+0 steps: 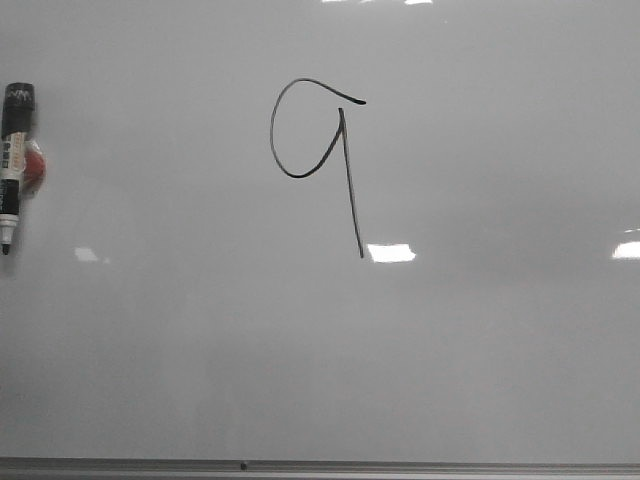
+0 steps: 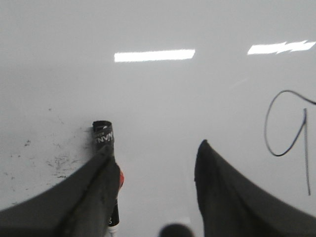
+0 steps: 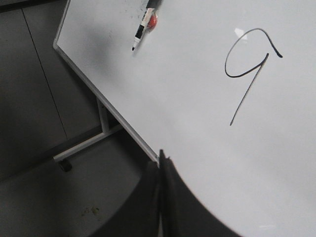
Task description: Write number 9 on whiteboard
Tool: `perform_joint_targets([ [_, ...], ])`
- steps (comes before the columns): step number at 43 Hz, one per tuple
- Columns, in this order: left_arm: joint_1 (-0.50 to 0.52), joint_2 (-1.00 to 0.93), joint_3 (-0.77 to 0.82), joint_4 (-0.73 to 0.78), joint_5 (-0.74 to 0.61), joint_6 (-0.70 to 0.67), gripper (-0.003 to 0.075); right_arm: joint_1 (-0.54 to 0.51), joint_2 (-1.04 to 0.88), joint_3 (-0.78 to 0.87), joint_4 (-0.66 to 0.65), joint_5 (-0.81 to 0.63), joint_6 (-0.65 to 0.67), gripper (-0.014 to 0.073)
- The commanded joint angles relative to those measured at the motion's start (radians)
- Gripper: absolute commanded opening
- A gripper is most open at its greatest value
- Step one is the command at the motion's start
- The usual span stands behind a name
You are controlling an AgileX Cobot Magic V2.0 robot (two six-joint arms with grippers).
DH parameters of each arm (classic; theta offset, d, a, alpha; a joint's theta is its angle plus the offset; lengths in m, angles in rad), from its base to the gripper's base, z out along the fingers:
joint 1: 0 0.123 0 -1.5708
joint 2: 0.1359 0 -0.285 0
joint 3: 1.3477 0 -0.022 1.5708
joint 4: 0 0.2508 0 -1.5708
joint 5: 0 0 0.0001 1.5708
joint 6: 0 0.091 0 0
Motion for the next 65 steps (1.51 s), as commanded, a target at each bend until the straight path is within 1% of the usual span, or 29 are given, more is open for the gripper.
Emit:
perform_joint_targets([
  [1,-0.023,-0.141,0.035,-0.012,-0.057,-0.002,0.0198,-0.004,0.006,-0.024,0.036,-0.048,-0.002,-0.0061],
  [6,-0.025,-0.302,0.105,-0.015,-0.044,-0.002,0.007,-0.004,0.006,-0.024,0.036,-0.048,-0.002,-0.0061],
  [10,-0.025,-0.395,0.144,-0.015,-0.044,-0.002,-0.0021,-0.004,0.006,-0.024,0.036,-0.048,-0.002,-0.0061],
  [18,-0.025,-0.494,0.156,-0.015,-0.059,-0.002,-0.0019,-0.004,0.006,-0.024,0.036,-0.048,-0.002,-0.0062],
  [44,-0.025,-0.498,0.16,-0.015,-0.066,-0.002,-0.0019,-0.004,0.006,-0.024,0.036,-0.048,-0.002,-0.0062],
  [46,-0.025,-0.501,0.173,0.004,-0.084,-0.002,-0.0019,-0.004,0.006,-0.024,0.036,-0.048,-0.002,-0.0062],
  [47,-0.025,-0.507,0.181,0.045,-0.091,-0.011,-0.0019,-0.004,0.006,-0.024,0.036,-0.048,-0.002,-0.0062],
  [50,-0.023,-0.531,0.218,0.177,-0.093,-0.097,-0.0019,-0.004,0.006,-0.024,0.036,-0.048,-0.002,-0.0062],
  [53,-0.015,-0.565,0.265,0.269,-0.093,-0.163,-0.0019,-0.004,0.006,-0.024,0.036,-0.048,-0.002,-0.0062],
  [60,0.064,-0.697,0.408,0.285,-0.093,-0.172,-0.0019,-0.004,0.006,-0.024,0.036,-0.048,-0.002,-0.0062],
  [65,0.152,-0.801,0.514,0.297,-0.091,-0.234,-0.0019,-0.004,0.006,-0.024,0.036,-0.048,-0.002,-0.0062],
])
